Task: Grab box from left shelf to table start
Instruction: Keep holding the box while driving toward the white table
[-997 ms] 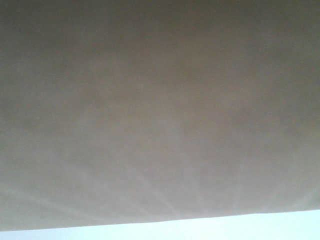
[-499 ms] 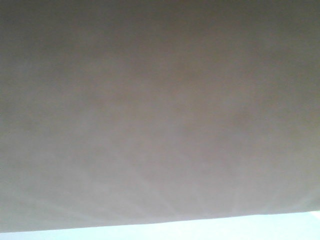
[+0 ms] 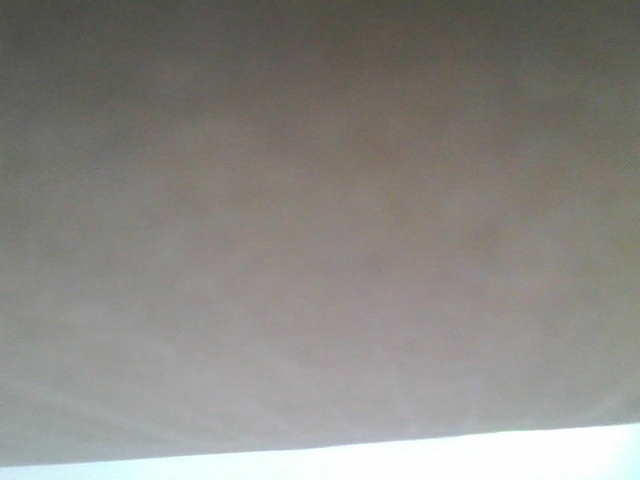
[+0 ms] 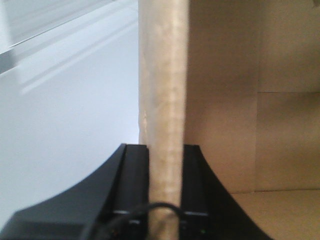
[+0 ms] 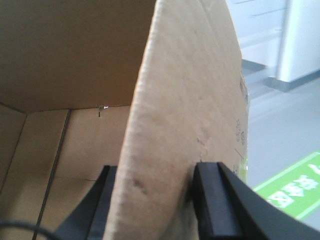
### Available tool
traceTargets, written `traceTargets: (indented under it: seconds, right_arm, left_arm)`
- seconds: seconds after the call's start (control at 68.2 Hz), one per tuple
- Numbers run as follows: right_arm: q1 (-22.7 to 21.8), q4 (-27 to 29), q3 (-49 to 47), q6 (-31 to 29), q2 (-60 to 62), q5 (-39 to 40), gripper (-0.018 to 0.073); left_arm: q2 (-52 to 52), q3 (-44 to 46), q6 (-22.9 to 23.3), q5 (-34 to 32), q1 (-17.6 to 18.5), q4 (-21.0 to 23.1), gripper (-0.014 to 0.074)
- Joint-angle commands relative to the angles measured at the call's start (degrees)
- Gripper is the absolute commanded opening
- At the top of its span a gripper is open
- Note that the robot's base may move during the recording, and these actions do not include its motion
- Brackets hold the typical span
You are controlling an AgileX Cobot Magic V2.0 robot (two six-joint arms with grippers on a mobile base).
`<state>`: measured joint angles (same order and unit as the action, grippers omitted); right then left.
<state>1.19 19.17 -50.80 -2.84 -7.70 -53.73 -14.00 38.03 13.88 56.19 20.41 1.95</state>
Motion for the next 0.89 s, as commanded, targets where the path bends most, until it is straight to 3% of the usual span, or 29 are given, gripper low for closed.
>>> traceTargets:
  seconds: [0.0,0.88]
  right_arm:
    - [-0.1,-1.6,-1.6,0.3,-0.8,7.8,0.0057]
    - [-0.1,-1.6,-1.6,0.3,-0.8,7.7,0.0057]
  left_arm:
    - [-0.5,0.6,0.2,1.9,0.2,-2.8,-0.0099]
    - [-0.5,0.6,0.2,1.9,0.2,-2.8,-0.0099]
